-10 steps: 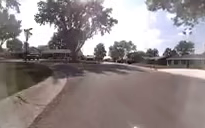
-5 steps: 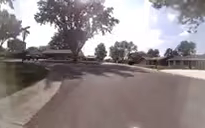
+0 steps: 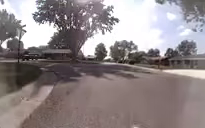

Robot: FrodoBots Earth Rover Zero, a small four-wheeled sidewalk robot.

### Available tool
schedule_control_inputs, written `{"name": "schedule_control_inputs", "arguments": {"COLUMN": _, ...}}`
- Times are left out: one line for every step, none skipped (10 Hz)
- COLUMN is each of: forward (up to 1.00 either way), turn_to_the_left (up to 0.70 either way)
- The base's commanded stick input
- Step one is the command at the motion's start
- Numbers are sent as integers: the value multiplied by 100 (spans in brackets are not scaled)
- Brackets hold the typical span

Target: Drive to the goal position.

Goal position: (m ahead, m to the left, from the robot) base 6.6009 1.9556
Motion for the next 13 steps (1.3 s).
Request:
{"name": "schedule_control_inputs", "arguments": {"forward": 100, "turn_to_the_left": 2}}
{"name": "schedule_control_inputs", "arguments": {"forward": 100, "turn_to_the_left": 3}}
{"name": "schedule_control_inputs", "arguments": {"forward": 100, "turn_to_the_left": 3}}
{"name": "schedule_control_inputs", "arguments": {"forward": 100, "turn_to_the_left": 3}}
{"name": "schedule_control_inputs", "arguments": {"forward": 100, "turn_to_the_left": 3}}
{"name": "schedule_control_inputs", "arguments": {"forward": 100, "turn_to_the_left": 3}}
{"name": "schedule_control_inputs", "arguments": {"forward": 100, "turn_to_the_left": 3}}
{"name": "schedule_control_inputs", "arguments": {"forward": 100, "turn_to_the_left": 3}}
{"name": "schedule_control_inputs", "arguments": {"forward": 100, "turn_to_the_left": 3}}
{"name": "schedule_control_inputs", "arguments": {"forward": 100, "turn_to_the_left": 3}}
{"name": "schedule_control_inputs", "arguments": {"forward": 100, "turn_to_the_left": 3}}
{"name": "schedule_control_inputs", "arguments": {"forward": 100, "turn_to_the_left": 3}}
{"name": "schedule_control_inputs", "arguments": {"forward": 100, "turn_to_the_left": 2}}
